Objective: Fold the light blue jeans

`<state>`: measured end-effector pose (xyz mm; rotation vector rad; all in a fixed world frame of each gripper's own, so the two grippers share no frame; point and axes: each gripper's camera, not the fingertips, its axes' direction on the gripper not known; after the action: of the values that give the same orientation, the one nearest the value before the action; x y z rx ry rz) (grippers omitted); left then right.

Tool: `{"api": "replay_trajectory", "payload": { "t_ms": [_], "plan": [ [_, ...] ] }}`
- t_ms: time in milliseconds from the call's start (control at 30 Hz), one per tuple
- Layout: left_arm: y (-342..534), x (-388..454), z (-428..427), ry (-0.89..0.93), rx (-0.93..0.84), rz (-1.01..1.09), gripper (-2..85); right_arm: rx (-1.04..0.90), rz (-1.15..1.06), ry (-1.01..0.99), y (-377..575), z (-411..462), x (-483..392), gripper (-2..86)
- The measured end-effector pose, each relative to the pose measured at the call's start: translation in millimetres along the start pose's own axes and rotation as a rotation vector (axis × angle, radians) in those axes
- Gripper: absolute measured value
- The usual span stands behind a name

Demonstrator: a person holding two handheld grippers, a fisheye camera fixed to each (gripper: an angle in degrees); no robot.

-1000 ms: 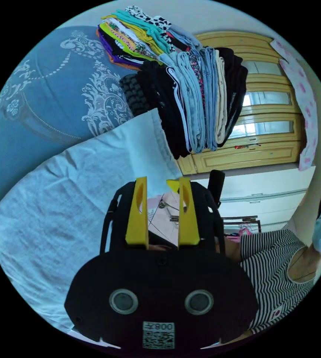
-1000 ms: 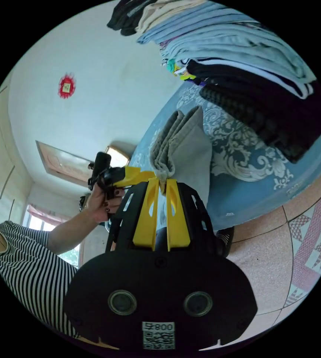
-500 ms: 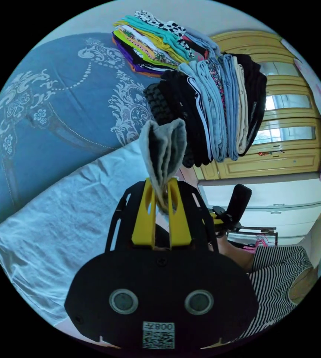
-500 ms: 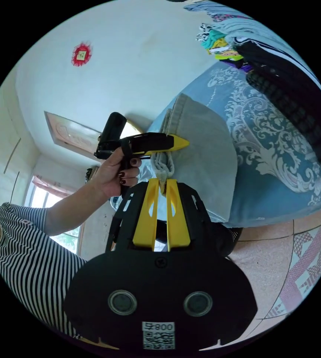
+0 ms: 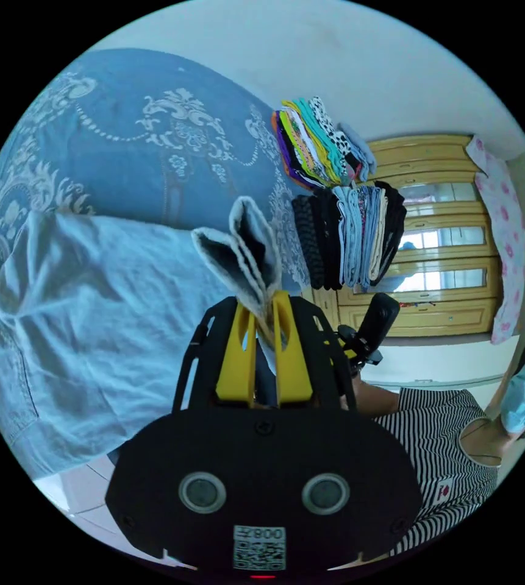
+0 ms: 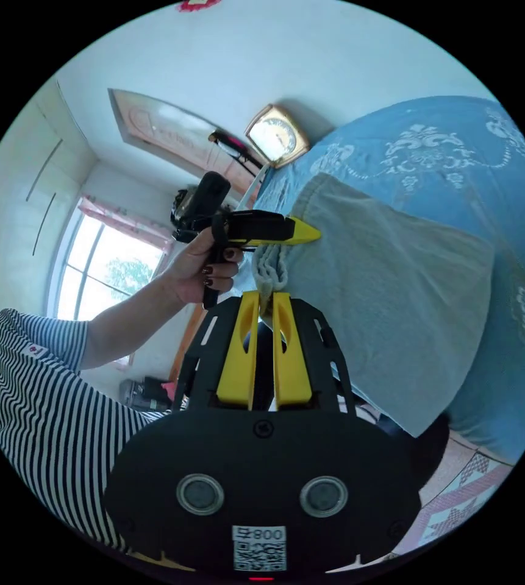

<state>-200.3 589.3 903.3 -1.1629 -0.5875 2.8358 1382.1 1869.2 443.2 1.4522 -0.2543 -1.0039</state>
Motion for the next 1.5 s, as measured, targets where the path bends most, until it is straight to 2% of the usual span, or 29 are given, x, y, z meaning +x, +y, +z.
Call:
{"api": "replay_trajectory", "payload": {
  "t_ms": [200, 367, 533, 800, 900, 1000, 1167, 1200, 1300, 1433, 1500],
  "plan": [
    [32.2, -71.3, -47.9, -0.015, 0.001, -0.156, 5.9, -0.178, 0.016, 0.002, -44.1, 96.9, -11.9, 3.7],
    [43.9, -96.8, -76.5, -0.036, 0.013, -0.139, 6.8, -0.238, 0.02, 0.019, -71.3, 139.2, -21.0, 4.3],
    [54.7, -131.5, -97.2, -0.204, -0.061, -0.223, 7.7, -0.407, 0.071, 0.07, -89.1, 199.8, -3.2, 5.7],
    [80.4, -139.1, -130.0, -0.134, 0.063, -0.223, 7.8, -0.37, 0.073, -0.012, -98.2, 208.8, -5.8, 7.2],
    [80.7, -137.7, -132.3, -0.084, 0.074, -0.222, 8.3, -0.414, 0.058, 0.028, -104.4, 225.6, -11.3, 7.5],
    [81.4, -136.1, -132.8, -0.154, 0.042, -0.242, 7.7, -0.46, 0.034, 0.076, -108.0, 242.4, -17.3, 7.7],
    [95.2, -109.8, -156.0, -0.292, 0.223, -0.206, 4.6, -0.484, -0.056, 0.12, -105.4, 253.4, -35.8, 5.1],
    [95.1, -99.3, -158.4, -0.292, 0.255, -0.16, 3.7, -0.503, -0.067, 0.076, -102.8, 258.7, -36.6, 4.2],
    [81.0, -81.2, -144.9, -0.313, 0.192, -0.085, 1.8, -0.548, -0.067, -0.023, -92.8, 278.8, -36.0, 3.2],
    [67.8, -85.4, -109.2, -0.434, 0.013, -0.105, 0.5, -0.511, -0.08, -0.014, -88.6, 268.6, -43.1, 1.7],
    [72.0, -82.5, -111.1, -0.397, 0.053, -0.14, 0.3, -0.453, -0.071, 0.001, -90.5, 242.6, -39.7, 1.1]
  ]
}}
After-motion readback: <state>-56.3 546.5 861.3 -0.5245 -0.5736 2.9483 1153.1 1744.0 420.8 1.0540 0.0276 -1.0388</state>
